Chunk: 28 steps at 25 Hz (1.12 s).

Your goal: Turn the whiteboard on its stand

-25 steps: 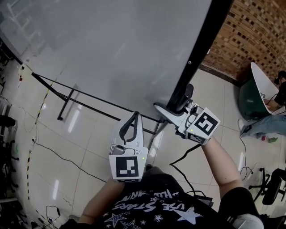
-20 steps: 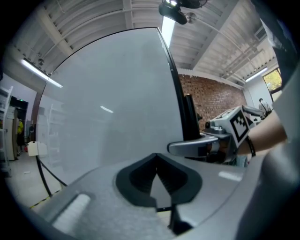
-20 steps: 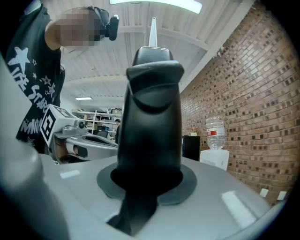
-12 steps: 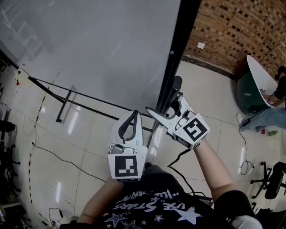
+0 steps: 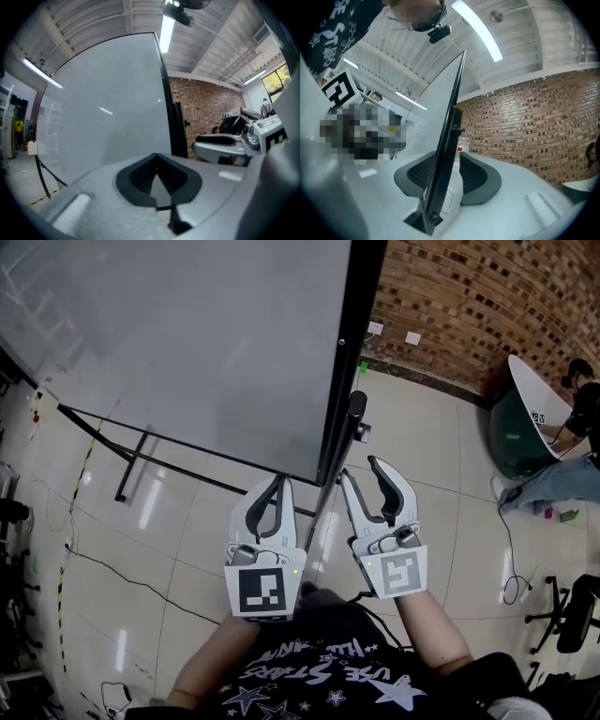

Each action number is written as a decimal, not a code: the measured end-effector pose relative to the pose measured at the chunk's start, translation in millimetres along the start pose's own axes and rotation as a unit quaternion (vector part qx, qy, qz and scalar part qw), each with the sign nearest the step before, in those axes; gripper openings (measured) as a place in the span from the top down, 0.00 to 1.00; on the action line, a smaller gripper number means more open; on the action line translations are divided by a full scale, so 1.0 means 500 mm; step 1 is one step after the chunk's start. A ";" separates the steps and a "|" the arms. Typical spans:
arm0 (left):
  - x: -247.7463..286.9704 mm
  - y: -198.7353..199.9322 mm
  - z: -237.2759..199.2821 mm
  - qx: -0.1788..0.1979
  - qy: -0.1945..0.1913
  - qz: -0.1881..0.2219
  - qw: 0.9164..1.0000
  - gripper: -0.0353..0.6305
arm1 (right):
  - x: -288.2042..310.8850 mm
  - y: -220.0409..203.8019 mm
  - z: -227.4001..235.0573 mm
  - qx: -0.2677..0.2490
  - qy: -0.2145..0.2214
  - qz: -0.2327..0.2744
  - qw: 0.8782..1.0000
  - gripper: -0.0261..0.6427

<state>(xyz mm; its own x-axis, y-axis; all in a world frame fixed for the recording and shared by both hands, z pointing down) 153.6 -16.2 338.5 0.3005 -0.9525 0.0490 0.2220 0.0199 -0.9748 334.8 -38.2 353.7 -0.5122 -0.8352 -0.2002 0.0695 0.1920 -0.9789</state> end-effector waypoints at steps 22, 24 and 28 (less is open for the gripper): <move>-0.101 -0.017 -0.027 -0.018 0.070 -0.016 0.997 0.94 | 0.022 0.015 -0.151 0.046 0.105 -0.042 0.992 0.95; -0.106 -0.019 -0.025 -0.021 0.077 -0.019 0.997 0.94 | 0.025 0.014 -0.153 0.045 0.114 -0.046 0.991 0.95; -0.116 -0.027 -0.034 -0.029 0.091 -0.024 0.995 0.94 | 0.031 0.010 -0.161 0.045 0.122 -0.051 0.990 0.95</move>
<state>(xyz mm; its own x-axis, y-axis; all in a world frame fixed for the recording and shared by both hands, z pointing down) 117.3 33.8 345.0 0.1162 -0.9914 0.0602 0.1769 -0.0390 -0.9835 258.4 -8.7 349.1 -0.7113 -0.6963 -0.0958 0.0772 0.0581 -0.9953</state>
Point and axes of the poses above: the fingertips, and each gripper's own axes: x forward along the fingers, z to its right, y out of its top, the point moved 10 cm from there along -x, backward along the fingers, and after that the axes turned 8 degrees about x, right-handed, at the moved point
